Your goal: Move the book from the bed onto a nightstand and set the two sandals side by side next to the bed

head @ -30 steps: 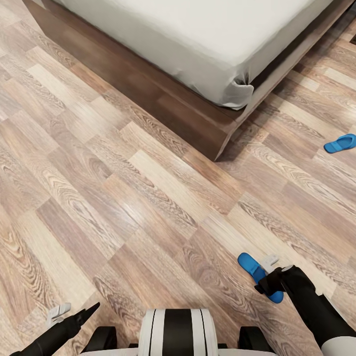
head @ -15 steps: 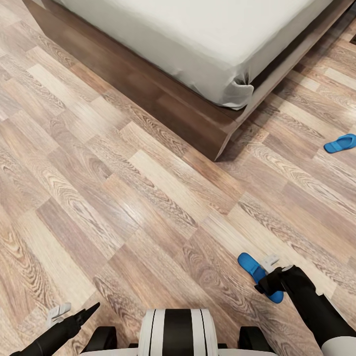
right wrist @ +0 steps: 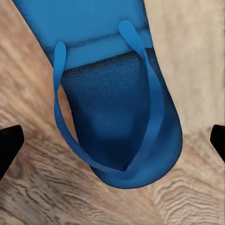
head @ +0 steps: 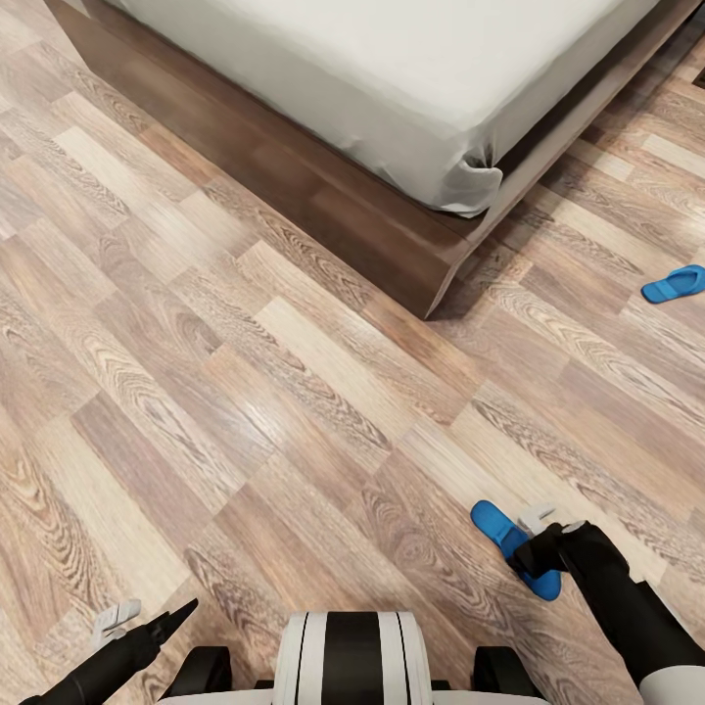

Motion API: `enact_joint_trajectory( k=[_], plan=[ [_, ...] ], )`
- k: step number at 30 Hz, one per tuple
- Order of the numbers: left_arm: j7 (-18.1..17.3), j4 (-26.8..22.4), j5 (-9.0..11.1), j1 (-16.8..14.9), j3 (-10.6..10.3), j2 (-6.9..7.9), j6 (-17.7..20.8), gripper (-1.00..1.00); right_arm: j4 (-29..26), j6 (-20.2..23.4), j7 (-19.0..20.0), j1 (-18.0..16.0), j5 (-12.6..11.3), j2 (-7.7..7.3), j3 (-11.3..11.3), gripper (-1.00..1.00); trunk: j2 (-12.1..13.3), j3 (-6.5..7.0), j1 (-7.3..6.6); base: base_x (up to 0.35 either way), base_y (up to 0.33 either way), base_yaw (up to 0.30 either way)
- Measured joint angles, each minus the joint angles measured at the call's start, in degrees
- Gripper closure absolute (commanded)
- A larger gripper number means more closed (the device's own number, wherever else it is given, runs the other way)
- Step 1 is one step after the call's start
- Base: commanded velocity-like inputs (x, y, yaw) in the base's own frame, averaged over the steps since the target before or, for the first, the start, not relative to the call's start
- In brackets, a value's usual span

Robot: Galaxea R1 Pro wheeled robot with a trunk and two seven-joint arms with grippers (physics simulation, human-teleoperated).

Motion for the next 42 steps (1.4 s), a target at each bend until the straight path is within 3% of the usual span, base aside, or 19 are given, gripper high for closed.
enact_joint_trajectory(
  k=[8,26,33,42],
  plan=[
    [0.0,0.0,0.0,0.0,0.0,-0.01,0.0,-1.00,-0.6,0.0,-0.1,0.0,0.0,-0.01,-1.4,-1.00,0.0,0.00,0.00,0.000,0.000,0.000],
    [-0.1,0.0,0.0,0.0,0.0,0.02,0.0,-1.00,-0.6,0.0,-0.1,0.0,0.0,0.01,-1.6,-1.00,0.0,0.00,0.00,0.000,0.000,0.000],
    [-0.1,0.0,0.0,0.0,0.0,0.02,0.0,-1.00,-0.6,0.1,-0.1,0.0,0.0,0.01,-1.5,-1.00,-0.1,-1.55,0.18,0.000,0.000,0.000],
    [-0.1,0.0,0.0,0.0,0.0,0.02,0.0,-1.00,-0.6,0.0,0.0,0.0,0.0,0.01,-1.6,-1.00,-0.1,-1.55,0.18,0.000,0.000,0.000]
  ],
)
